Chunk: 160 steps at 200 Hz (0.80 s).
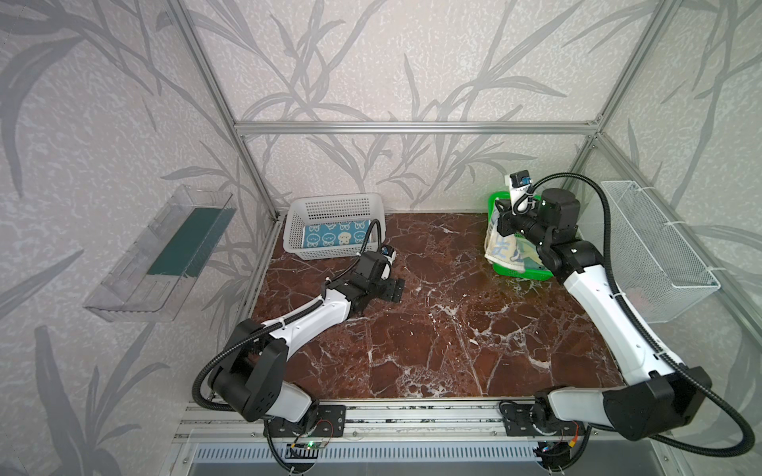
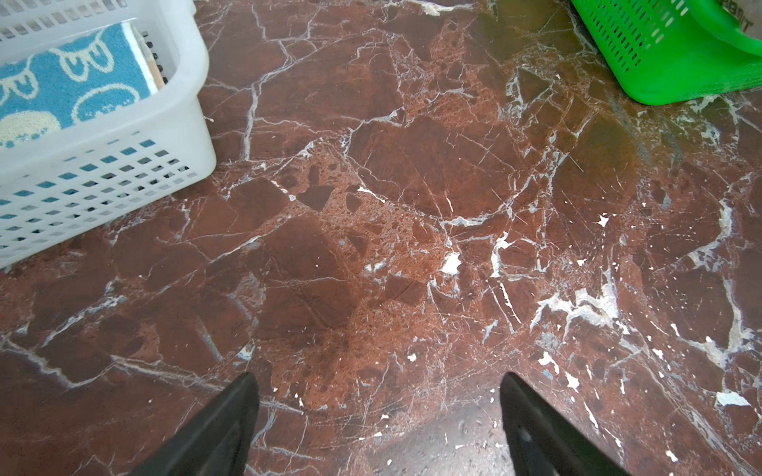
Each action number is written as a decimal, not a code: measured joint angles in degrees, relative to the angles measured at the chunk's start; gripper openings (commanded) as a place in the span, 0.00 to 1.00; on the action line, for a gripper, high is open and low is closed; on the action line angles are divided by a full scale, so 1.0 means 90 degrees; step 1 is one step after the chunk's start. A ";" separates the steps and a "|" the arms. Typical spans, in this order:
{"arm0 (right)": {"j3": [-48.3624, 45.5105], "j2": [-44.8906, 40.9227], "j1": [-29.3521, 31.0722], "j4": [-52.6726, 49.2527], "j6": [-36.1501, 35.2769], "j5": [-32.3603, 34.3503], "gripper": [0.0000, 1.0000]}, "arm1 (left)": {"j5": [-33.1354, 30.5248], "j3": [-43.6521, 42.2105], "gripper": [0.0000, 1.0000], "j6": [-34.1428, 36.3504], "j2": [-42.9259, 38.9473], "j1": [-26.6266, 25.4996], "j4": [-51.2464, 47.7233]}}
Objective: Fold and stack the towels
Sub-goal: 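Lift the cream towel out and carry it toward the left gripper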
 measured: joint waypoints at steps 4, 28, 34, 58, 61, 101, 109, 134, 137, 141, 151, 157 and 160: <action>0.0010 -0.0019 0.0051 0.0000 0.0002 -0.0039 0.00 | 0.0000 -0.0005 0.91 0.0000 -0.0002 0.0000 0.0010; 0.0027 -0.0029 0.0112 -0.0010 0.0034 -0.0158 0.00 | 0.0002 -0.0051 0.91 -0.0012 -0.0039 -0.0005 0.0032; 0.0027 -0.0024 0.0112 -0.0017 0.0046 -0.0199 0.00 | 0.0000 -0.0066 0.91 -0.0015 -0.0041 -0.0010 0.0039; 0.0027 -0.0024 0.0112 -0.0019 0.0058 -0.0478 0.00 | -0.0002 -0.0158 0.91 -0.0017 -0.0066 -0.0034 0.0087; 0.0027 -0.0024 0.0117 -0.0019 0.0058 -0.0515 0.00 | -0.0005 -0.0172 0.91 -0.0017 -0.0075 -0.0036 0.0104; 0.0027 -0.0024 0.0321 -0.0078 0.0070 -0.0828 0.00 | 0.0107 -0.0423 0.90 -0.0007 -0.0257 -0.0097 0.0512; 0.0019 -0.0024 0.0372 -0.0085 0.0080 -0.0865 0.00 | 0.0182 -0.0444 0.90 -0.0015 -0.0284 -0.0131 0.0614; -0.0095 -0.0058 0.0537 -0.0085 0.0129 -0.0886 0.00 | 0.0520 -0.0457 0.89 -0.0109 -0.0357 -0.0342 0.1025; -0.0117 -0.0058 0.0563 -0.0083 0.0129 -0.0889 0.00 | 0.0568 -0.0454 0.90 -0.0117 -0.0369 -0.0391 0.1078; -0.0131 -0.0058 0.0595 -0.0083 0.0134 -0.0886 0.00 | 0.0636 -0.0454 0.90 -0.0129 -0.0384 -0.0457 0.1156; -0.0180 -0.0058 0.0692 -0.0090 0.0151 -0.0889 0.00 | 0.0748 -0.0454 0.90 -0.0158 -0.0410 -0.0600 0.1311; -0.0204 -0.0058 0.0763 -0.0092 0.0151 -0.0879 0.00 | 0.0809 -0.0454 0.90 -0.0168 -0.0432 -0.0697 0.1404; -0.0211 -0.0058 0.0801 -0.0097 0.0153 -0.0867 0.00 | 0.0835 -0.0454 0.90 -0.0170 -0.0447 -0.0746 0.1447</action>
